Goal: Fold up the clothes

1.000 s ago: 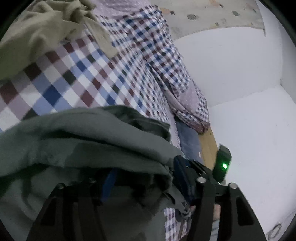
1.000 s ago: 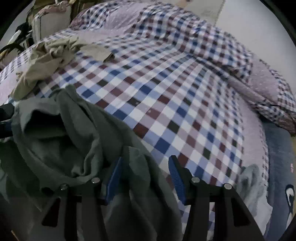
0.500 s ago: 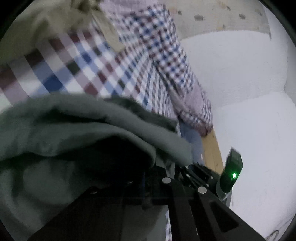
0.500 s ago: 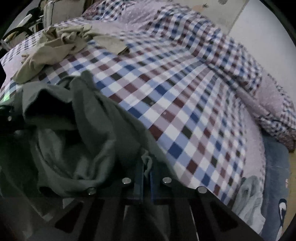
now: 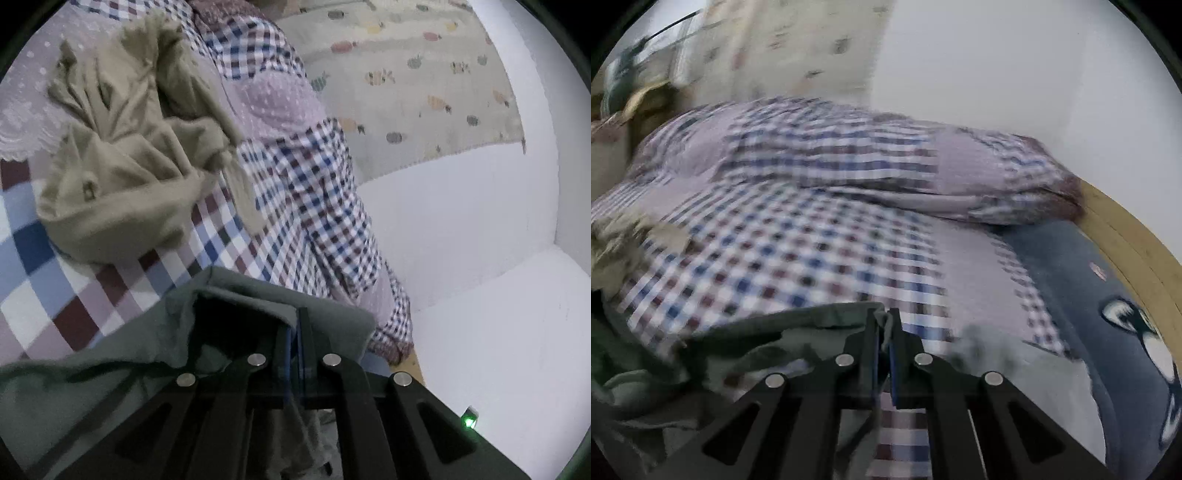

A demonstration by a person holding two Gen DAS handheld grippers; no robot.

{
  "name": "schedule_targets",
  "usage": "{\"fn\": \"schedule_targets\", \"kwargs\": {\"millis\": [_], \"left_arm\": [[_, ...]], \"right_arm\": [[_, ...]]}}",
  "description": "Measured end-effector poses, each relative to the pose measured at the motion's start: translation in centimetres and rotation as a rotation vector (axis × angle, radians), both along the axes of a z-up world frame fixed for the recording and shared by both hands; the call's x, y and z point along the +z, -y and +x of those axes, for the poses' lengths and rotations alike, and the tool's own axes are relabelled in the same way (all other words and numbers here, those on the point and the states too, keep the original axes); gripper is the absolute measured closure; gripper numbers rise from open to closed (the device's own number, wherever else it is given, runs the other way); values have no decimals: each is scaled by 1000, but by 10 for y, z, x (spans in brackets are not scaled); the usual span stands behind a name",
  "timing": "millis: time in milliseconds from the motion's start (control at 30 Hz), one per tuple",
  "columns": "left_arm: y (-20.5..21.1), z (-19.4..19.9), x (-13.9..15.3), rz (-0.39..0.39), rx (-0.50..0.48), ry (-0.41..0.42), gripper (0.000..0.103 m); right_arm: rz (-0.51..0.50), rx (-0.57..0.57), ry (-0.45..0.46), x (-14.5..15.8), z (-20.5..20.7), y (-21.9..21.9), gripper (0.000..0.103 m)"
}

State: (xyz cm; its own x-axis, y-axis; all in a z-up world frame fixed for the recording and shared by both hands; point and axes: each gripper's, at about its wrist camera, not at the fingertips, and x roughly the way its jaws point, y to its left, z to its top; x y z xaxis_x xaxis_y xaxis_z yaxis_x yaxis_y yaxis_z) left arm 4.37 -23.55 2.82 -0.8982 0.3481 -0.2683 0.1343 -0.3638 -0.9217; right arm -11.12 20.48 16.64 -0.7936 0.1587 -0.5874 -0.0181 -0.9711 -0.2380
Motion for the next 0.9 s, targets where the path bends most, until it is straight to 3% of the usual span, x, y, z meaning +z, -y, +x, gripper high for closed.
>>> {"fn": "schedule_targets", "kwargs": {"millis": [133, 233, 300, 333, 433, 567, 767, 900], "left_arm": [[9, 8, 4, -12, 40, 13, 102], [8, 7, 2, -33, 43, 48, 102], [8, 8, 2, -42, 43, 59, 102], [8, 8, 1, -42, 43, 60, 102], [7, 8, 0, -40, 39, 63, 102], [2, 5, -4, -33, 26, 66, 102], [0, 2, -4, -43, 23, 65, 102], [0, -2, -6, -39, 20, 68, 102]], "right_arm": [[6, -70, 114, -14, 2, -31, 99], [45, -67, 239, -31, 8, -40, 96], [81, -64, 265, -34, 19, -39, 92], [100, -59, 268, -33, 24, -37, 87], [118, -18, 251, -25, 41, -25, 57], [68, 171, 229, -12, 54, 12, 40], [217, 470, 312, -52, 31, 91, 41], [306, 561, 397, -99, 10, 124, 47]]}}
